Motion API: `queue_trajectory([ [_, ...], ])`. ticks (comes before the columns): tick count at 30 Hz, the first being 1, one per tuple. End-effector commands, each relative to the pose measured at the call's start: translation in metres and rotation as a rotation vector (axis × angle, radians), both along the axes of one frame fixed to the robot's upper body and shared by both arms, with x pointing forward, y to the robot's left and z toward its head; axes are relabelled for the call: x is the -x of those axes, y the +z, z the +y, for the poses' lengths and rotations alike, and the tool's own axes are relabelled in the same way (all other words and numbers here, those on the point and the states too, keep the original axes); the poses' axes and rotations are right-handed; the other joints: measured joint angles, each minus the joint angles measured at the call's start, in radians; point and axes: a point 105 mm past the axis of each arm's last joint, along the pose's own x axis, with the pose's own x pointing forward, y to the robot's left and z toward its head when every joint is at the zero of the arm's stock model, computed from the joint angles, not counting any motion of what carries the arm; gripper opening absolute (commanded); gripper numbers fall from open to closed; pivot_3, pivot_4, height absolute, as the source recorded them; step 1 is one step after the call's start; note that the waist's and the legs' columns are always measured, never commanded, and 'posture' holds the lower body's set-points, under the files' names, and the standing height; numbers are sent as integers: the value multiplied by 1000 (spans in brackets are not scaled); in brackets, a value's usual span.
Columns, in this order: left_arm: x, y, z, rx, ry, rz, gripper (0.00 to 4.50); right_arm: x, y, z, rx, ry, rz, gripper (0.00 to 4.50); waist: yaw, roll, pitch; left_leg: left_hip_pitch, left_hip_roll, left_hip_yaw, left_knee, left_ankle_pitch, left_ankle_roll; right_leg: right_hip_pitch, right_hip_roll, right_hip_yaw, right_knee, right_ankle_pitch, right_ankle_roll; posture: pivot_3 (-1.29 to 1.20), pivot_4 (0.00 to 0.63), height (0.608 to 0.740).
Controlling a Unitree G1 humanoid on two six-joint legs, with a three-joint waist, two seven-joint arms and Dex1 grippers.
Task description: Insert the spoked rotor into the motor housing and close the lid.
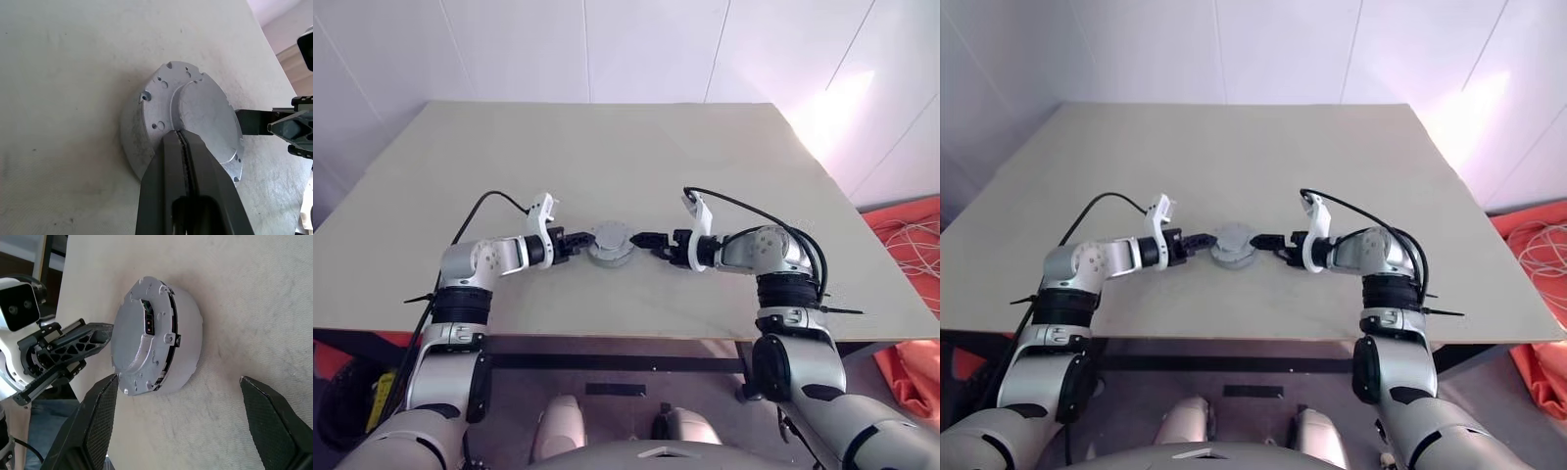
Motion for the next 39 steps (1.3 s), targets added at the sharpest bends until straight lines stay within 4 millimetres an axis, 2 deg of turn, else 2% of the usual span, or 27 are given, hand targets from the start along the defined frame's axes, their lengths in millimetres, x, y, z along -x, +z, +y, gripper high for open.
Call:
queue_trajectory([
  [1,2,2,-2,-12,-13,-9,0,-2,-7,6,-7,-24,44,4483,-1,0,0,3,0,0,0,0,0,3,0,0,0,0,0,0,0,740],
  [6,1,2,-1,-18,-11,-12,0,0,-4,25,-68,1,62,4483,-10,0,0,9,1,0,-1,1,-2,7,0,1,0,-4,7,0,0,740],
  [12,1,2,0,-21,-9,-15,0,0,1,36,-114,29,63,4483,-13,0,0,8,1,0,-2,1,-2,6,0,1,0,0,2,0,0,740],
  [23,2,2,-2,-21,-10,-15,0,-2,10,63,-193,71,59,4483,-14,0,0,6,0,0,-3,1,-2,4,0,1,-1,0,1,0,0,740],
  [32,2,2,-1,-24,-9,-17,0,-6,25,84,-288,72,43,4483,-19,0,0,7,1,0,-5,2,-4,3,1,1,0,0,1,0,0,740],
  [39,1,2,-1,-25,-7,-21,0,-7,36,93,-321,88,25,4483,-12,1,0,-2,0,0,-6,2,-4,-5,0,0,-1,0,0,0,0,740],
])
